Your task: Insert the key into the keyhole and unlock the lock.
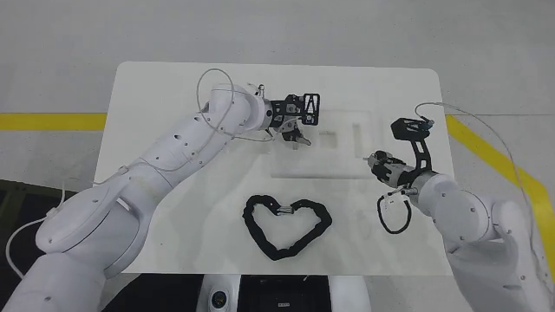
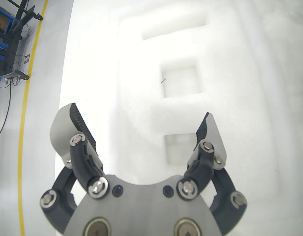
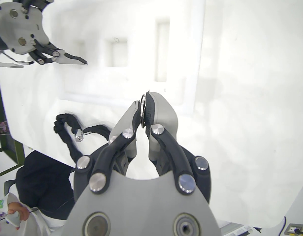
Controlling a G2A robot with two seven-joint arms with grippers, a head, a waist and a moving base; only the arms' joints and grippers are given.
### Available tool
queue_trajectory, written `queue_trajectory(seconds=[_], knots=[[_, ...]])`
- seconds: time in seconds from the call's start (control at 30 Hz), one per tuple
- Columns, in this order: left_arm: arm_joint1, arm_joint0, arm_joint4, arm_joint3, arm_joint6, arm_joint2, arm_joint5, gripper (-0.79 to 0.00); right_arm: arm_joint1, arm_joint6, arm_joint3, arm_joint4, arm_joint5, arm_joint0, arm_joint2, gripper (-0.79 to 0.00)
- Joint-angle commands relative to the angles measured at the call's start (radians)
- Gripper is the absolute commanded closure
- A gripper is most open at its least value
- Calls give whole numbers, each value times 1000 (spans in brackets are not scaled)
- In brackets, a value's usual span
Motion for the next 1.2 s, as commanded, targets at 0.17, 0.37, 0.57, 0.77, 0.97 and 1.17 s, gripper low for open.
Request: queue_trajectory(seconds=[0.17, 0.37, 0.57, 0.77, 0.97, 1.17], knots=[[50, 38, 26, -78, 48, -67, -100, -785, 4, -26, -24, 206, -103, -78, 148, 0], [119, 121, 37, -203, 85, -158, -210, -785, 7, -59, -2, 346, -207, -151, 263, 0], [185, 242, 63, -394, 56, -219, -252, -785, 9, -93, 22, 413, -262, -203, 334, 0], [243, 329, 77, -531, 5, -215, -252, -785, 11, -123, 29, 447, -298, -237, 364, 0], [291, 369, 58, -604, 16, -191, -252, -785, 14, -138, 27, 457, -315, -254, 366, 0], [344, 380, 28, -645, 55, -177, -252, -785, 16, -147, 31, 460, -321, -255, 351, 0]])
